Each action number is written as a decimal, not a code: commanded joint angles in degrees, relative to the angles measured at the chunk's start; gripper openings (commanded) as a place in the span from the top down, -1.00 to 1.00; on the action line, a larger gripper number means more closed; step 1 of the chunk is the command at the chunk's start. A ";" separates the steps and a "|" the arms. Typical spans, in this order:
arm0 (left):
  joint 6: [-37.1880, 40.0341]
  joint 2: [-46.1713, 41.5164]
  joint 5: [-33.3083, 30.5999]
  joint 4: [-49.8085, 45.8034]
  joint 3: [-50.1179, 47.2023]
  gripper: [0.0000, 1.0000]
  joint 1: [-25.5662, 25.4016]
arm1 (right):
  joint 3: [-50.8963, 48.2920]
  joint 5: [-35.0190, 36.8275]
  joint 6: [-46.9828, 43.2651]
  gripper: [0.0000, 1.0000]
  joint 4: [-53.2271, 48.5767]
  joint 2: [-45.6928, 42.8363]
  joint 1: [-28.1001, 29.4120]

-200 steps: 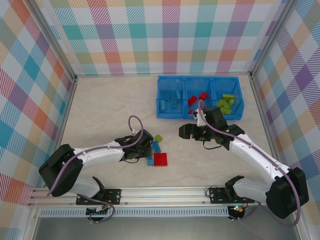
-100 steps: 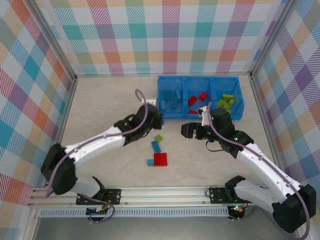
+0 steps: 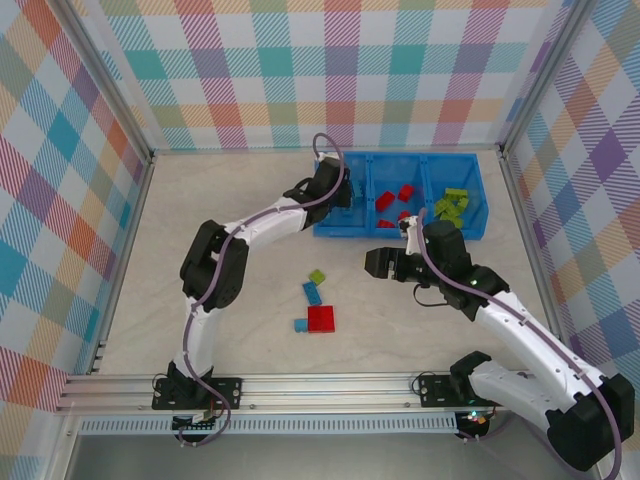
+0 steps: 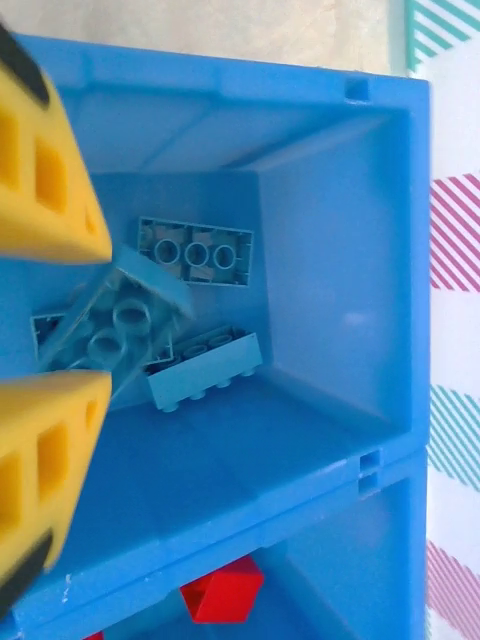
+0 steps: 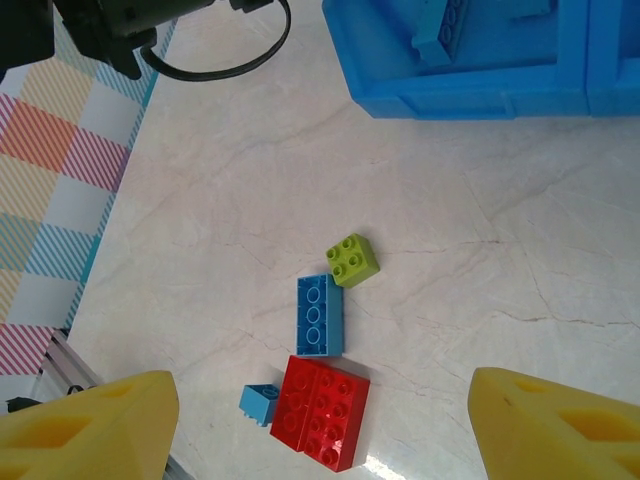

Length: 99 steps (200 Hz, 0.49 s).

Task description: Sort the legos into containers by color

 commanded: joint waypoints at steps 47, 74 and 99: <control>1.19 -16.82 5.27 3.98 -8.41 -0.27 0.12 | -1.45 1.04 -0.02 -0.53 -0.45 0.12 0.32; 5.52 -30.68 7.34 3.83 -20.12 -0.41 -1.57 | -1.32 0.95 0.25 -0.52 -0.28 1.40 0.40; 14.28 -44.15 7.30 0.44 -31.52 -0.44 -5.17 | -0.74 0.45 0.39 -0.51 0.54 4.30 1.74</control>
